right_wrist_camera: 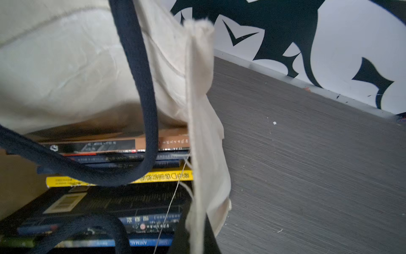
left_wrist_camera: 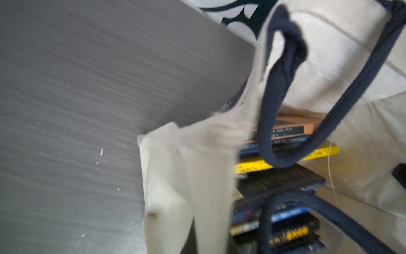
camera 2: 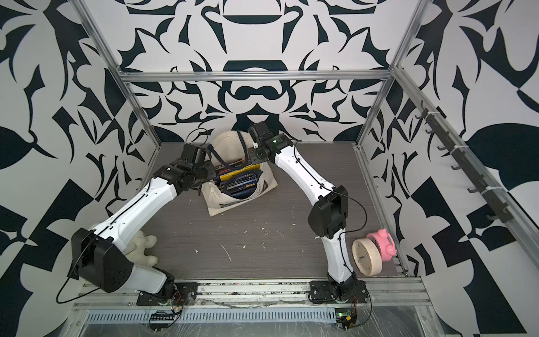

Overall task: Take out the books from the canvas bag
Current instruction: Adjust the canvas bag at the center of the board.

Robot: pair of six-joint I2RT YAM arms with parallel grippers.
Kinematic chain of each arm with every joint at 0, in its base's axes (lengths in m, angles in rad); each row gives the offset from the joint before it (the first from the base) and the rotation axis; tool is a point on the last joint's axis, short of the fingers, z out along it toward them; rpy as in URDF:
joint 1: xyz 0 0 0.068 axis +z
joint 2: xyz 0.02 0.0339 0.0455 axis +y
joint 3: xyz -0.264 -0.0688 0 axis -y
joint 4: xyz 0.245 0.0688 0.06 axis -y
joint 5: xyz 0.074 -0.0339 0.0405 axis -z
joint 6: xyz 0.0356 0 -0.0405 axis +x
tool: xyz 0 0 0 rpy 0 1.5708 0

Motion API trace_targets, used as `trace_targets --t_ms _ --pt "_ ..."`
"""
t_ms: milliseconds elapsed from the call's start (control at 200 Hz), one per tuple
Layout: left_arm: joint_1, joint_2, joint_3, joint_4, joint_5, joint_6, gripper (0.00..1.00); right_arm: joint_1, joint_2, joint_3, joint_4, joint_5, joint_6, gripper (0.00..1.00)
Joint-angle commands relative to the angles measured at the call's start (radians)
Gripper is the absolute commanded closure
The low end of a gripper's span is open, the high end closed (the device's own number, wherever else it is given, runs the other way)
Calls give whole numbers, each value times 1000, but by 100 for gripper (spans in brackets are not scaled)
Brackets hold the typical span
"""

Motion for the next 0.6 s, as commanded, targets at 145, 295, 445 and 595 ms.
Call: trace_targets --t_ms 145,295,445,595 --pt "-6 -105 -230 351 90 -18 100 -25 -243 -355 331 -27 16 100" --pt "-8 -133 -339 391 119 -58 100 -59 -279 -501 398 -79 57 100" --pt "-40 -177 -410 420 118 -82 100 -60 -333 -586 412 -73 67 100" --pt "-104 -234 -438 417 62 -78 100 -59 -420 -659 397 -107 88 86"
